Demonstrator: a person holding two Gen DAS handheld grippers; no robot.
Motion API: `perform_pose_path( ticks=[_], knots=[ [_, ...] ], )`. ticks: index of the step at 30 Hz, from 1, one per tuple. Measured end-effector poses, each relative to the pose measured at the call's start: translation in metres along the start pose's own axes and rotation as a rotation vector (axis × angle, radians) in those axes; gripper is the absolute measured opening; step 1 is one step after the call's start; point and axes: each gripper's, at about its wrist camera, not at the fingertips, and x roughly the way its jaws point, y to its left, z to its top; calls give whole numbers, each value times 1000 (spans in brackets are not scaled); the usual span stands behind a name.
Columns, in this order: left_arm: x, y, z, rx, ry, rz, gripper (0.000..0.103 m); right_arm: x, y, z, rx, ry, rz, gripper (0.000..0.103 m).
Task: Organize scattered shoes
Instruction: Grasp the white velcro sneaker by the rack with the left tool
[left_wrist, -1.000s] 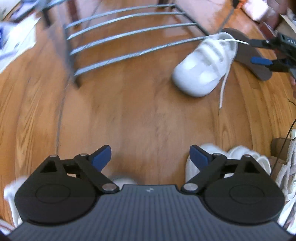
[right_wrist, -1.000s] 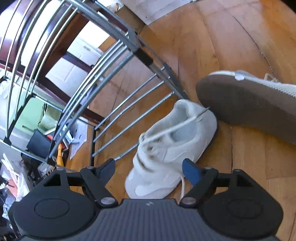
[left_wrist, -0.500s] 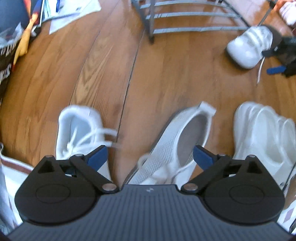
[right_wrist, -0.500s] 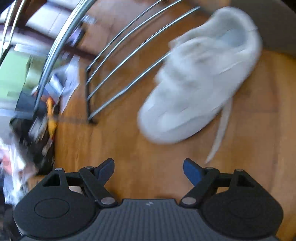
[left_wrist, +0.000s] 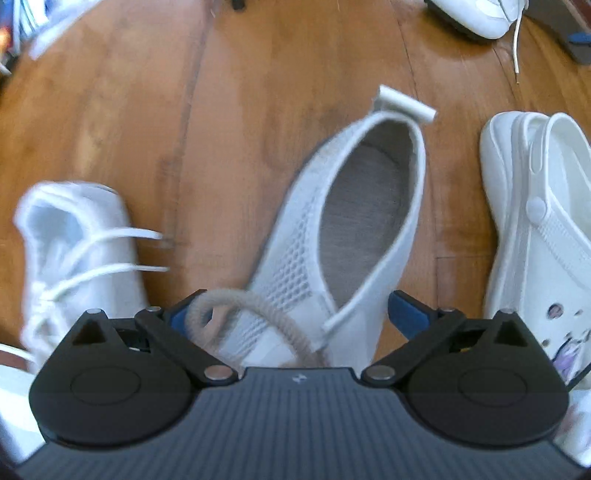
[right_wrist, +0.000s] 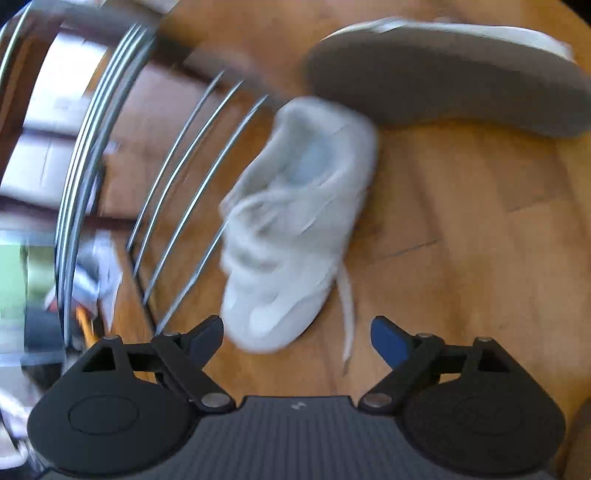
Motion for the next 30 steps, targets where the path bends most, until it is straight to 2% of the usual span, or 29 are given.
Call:
perform_pose_path(
  ticks=[3, 7, 11, 12, 13, 15, 17, 19, 23, 27, 29, 30],
  knots=[
    [5, 0, 0, -17, -25, 30, 96, -3, -4, 6, 0, -10, 8, 88],
    [7, -4, 4, -13, -23, 52, 94, 3, 4, 8, -37, -8, 0, 88],
    [9, -10, 11, -42, 59, -3, 92, 8, 7, 7, -78, 2, -13, 88],
    [9, -13, 13, -38, 73, -8, 88, 9, 8, 7, -92, 3, -20, 88],
    [3, -17, 15, -21, 76, -17, 85, 10, 9, 7, -105, 3, -27, 88],
    [-13, -18, 22, -25, 68, -58, 87, 13, 11, 7, -127, -2, -40, 88],
    [-41, -12, 34, -53, 23, -122, 88, 13, 12, 9, -136, -17, -44, 88],
    [-58, -8, 42, -56, -12, -136, 95, 13, 10, 13, -114, -44, -41, 88],
    [-91, -9, 74, -4, -112, -62, 96, 18, 2, 27, 24, -91, 5, 88],
    [-100, -52, 131, 144, -241, 17, 103, 27, 0, 45, 135, -122, 9, 88],
    [-91, -83, 162, 193, -297, 5, 103, 29, 2, 51, 147, -145, -12, 88],
    [-80, -95, 182, 203, -316, -31, 103, 30, 4, 53, 145, -158, -34, 88]
  ],
)
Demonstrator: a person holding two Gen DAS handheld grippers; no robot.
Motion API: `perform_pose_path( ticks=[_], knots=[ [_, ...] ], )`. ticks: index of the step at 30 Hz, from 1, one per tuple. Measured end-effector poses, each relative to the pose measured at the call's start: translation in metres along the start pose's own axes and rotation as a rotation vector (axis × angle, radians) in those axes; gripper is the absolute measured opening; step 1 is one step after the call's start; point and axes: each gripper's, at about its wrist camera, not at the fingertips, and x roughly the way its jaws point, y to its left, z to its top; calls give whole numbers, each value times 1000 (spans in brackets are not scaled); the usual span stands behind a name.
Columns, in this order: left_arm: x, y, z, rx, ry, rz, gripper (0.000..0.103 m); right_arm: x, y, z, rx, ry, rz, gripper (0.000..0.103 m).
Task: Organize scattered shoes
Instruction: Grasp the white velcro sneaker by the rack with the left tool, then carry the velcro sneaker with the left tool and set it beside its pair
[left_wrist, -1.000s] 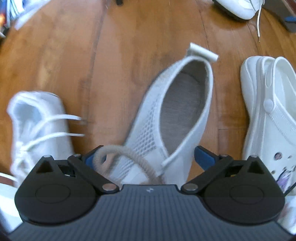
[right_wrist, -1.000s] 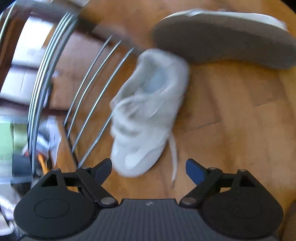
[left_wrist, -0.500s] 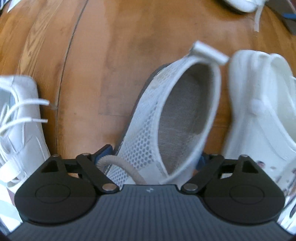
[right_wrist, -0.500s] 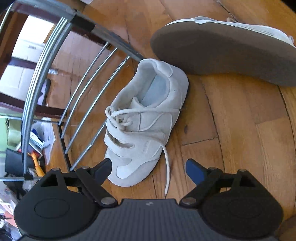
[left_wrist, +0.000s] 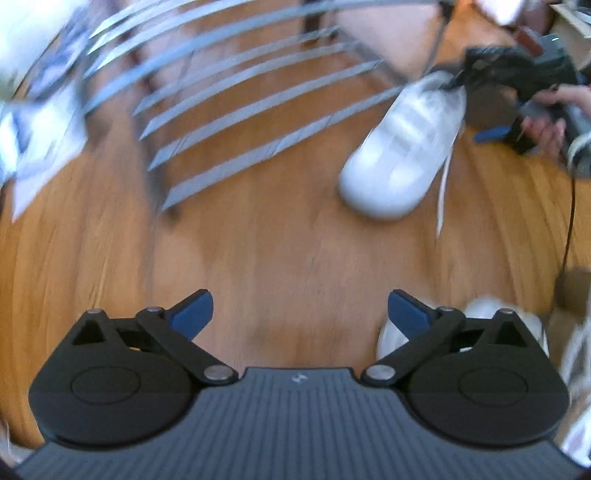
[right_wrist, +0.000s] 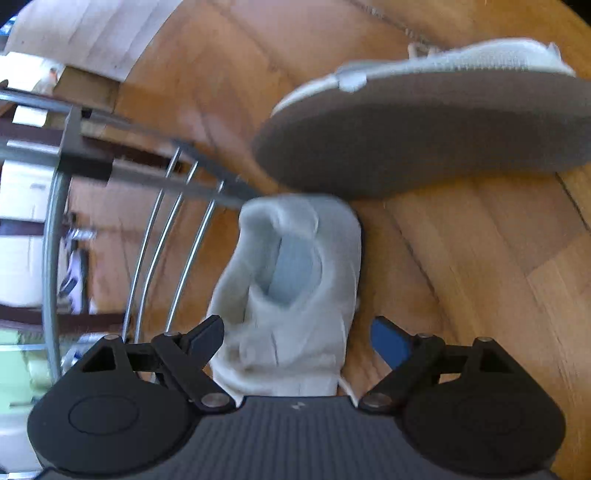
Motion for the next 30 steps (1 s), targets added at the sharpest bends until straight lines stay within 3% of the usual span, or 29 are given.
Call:
perform_pose_path(
  ticks=[3, 6, 9, 11, 13, 15, 16, 26, 30],
  knots=[
    [52, -16, 39, -2, 9, -95, 103, 3, 4, 3, -21, -13, -38, 88],
    [100, -29, 59, 16, 30, -96, 103, 4, 7, 6, -47, -32, -75, 88],
    [139, -40, 60, 28, 45, -82, 103, 15, 8, 12, -86, -10, -120, 90],
    [155, -40, 60, -18, 32, -165, 103, 25, 1, 13, -61, 15, -118, 91],
    [159, -45, 58, -15, 28, -167, 101, 35, -5, 13, -46, 39, -102, 90],
    [159, -46, 58, -3, 25, -171, 94, 43, -8, 10, -74, 31, -49, 75],
    [158, -45, 58, -3, 27, -175, 92, 43, -9, 10, -90, 30, -14, 59],
    [137, -42, 25, 14, 66, -212, 80, 36, -25, 7, -65, 126, 95, 41],
    [119, -35, 5, 30, 54, -229, 66, 34, -31, 1, -9, 174, 124, 37]
  ],
)
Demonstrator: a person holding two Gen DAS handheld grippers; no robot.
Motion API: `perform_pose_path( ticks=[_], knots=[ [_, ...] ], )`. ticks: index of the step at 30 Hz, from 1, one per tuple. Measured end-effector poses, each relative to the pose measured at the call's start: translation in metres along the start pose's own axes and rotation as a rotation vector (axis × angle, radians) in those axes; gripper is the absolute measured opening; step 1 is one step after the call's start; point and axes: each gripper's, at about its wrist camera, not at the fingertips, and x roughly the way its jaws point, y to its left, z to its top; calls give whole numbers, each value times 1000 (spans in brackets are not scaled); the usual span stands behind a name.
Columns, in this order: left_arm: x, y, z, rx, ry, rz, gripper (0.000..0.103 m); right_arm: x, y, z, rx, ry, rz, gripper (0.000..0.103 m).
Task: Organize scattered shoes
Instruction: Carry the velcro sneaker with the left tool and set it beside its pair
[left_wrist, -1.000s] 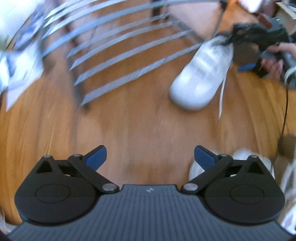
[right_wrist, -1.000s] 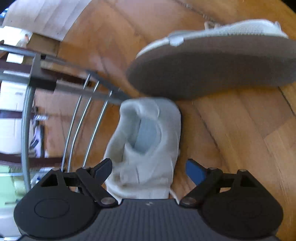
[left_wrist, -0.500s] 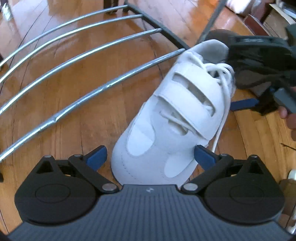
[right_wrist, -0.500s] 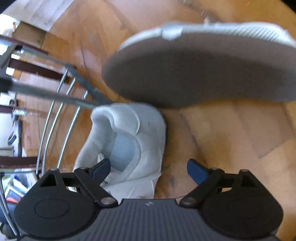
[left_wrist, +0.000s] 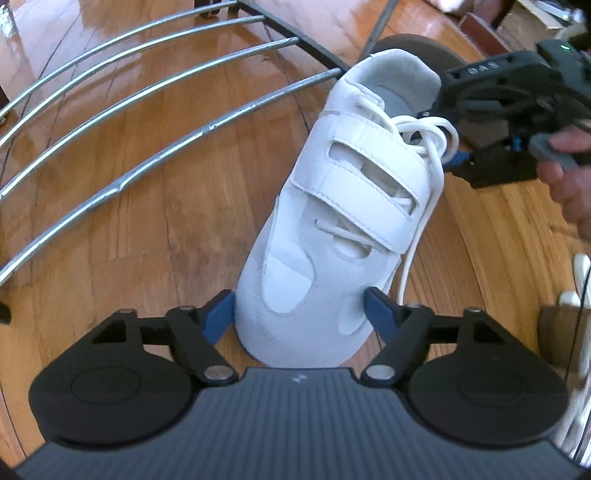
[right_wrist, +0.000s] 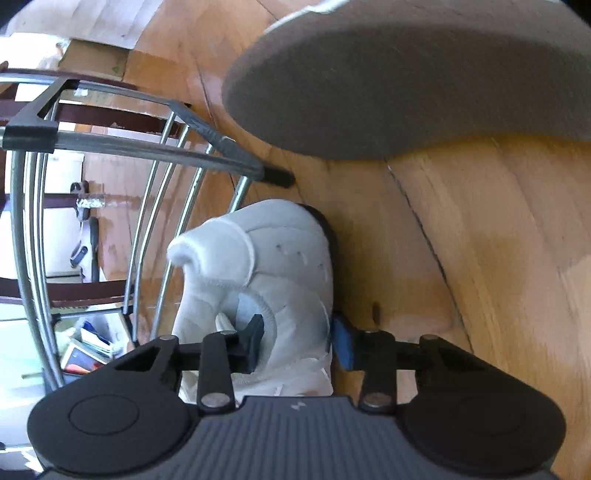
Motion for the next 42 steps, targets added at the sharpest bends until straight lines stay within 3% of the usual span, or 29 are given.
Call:
perform_pose_path(
  ticks=[7, 13, 24, 26, 31, 34, 36, 37, 38, 40, 42],
  knots=[
    [-36, 11, -33, -61, -1, 38, 62, 5, 31, -36, -89, 34, 33, 34],
    [-86, 15, -66, -104, -71, 88, 60, -6, 90, -81, -260, 42, 107, 34],
    [-251, 17, -176, -242, -270, 186, 60, -25, 174, -176, -330, 213, 220, 34],
    [-278, 18, -202, -284, -284, 241, 60, -21, 187, -202, -328, 262, 229, 34],
    [-296, 33, -272, -427, -226, 276, 60, 16, 220, -272, -410, 391, 193, 34],
    [-274, 48, -307, -500, -105, 315, 60, 53, 224, -310, -518, 458, 133, 34],
    [-259, 55, -336, -576, -33, 321, 57, 83, 213, -327, -552, 541, 45, 38],
    [-256, 56, -348, -605, -20, 317, 57, 92, 207, -332, -541, 569, 19, 44],
    [-257, 56, -359, -632, -26, 302, 64, 100, 199, -335, -523, 594, 21, 43],
    [-263, 54, -379, -678, -44, 291, 65, 102, 191, -329, -505, 619, 73, 47],
    [-263, 58, -393, -705, -38, 313, 71, 92, 195, -318, -522, 616, 104, 57]
  ],
)
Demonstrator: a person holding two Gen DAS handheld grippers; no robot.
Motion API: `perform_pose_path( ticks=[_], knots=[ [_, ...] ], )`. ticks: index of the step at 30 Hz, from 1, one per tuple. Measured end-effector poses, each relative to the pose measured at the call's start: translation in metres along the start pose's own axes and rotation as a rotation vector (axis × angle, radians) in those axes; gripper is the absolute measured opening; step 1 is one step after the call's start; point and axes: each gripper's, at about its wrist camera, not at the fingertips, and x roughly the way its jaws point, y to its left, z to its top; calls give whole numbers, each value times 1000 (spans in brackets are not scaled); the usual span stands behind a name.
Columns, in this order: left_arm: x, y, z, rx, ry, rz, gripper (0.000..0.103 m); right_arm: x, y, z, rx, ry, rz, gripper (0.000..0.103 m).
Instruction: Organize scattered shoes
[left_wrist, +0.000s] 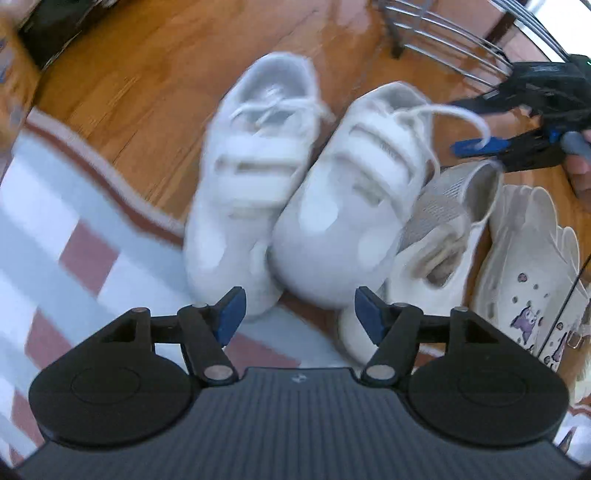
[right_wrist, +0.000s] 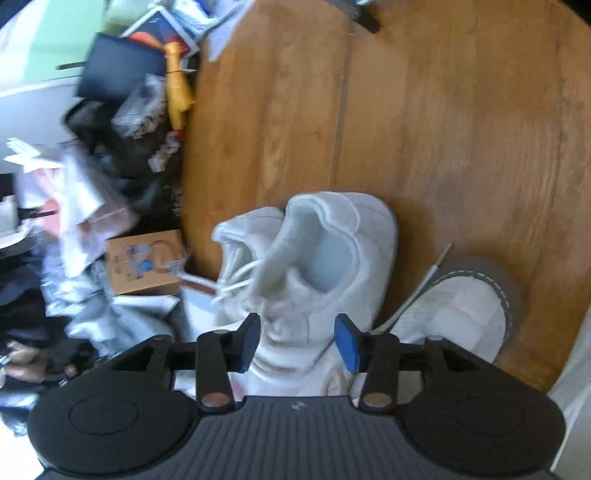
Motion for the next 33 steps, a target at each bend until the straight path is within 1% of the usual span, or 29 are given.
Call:
perform_pose_path(
  ticks=[1, 3, 6, 9, 12, 14, 18, 20, 23, 26, 28, 31, 33],
  knots=[
    [2, 6, -3, -10, 1, 15, 76, -7, 1, 3, -10, -14, -5, 59],
    [5, 17, -8, -29, 7, 40, 78, -16, 4, 9, -19, -26, -9, 59],
    [19, 31, -12, -61, 36, 47, 81, -25, -4, 9, 8, -21, -12, 60],
    [36, 40, -17, -98, 52, 28, 81, -21, -10, 4, 13, 3, -32, 60],
    [48, 44, -14, -139, 41, -6, 81, -14, -6, -4, 13, 29, -40, 60],
    [51, 48, -14, -172, 27, -34, 83, -7, -3, -9, 9, 51, -41, 61],
    [56, 50, -13, -191, 29, -51, 87, -3, 6, -17, -10, 76, -37, 61],
    [62, 49, -14, -184, 40, -59, 87, -3, 8, -20, -18, 76, -37, 66],
    [70, 47, -14, -189, 44, -61, 88, -6, 9, -22, -20, 74, -42, 66],
    [73, 52, -13, -245, 31, -21, 88, -8, 7, -24, -12, 62, -46, 66],
    [71, 54, -11, -262, 11, -32, 88, -8, 8, -25, -12, 60, -43, 66],
    [71, 53, -11, -247, 10, -30, 88, -1, 13, -29, -19, 68, -38, 66],
    [72, 52, -12, -241, 25, -34, 88, 9, 20, -30, -36, 75, -45, 66]
  ],
)
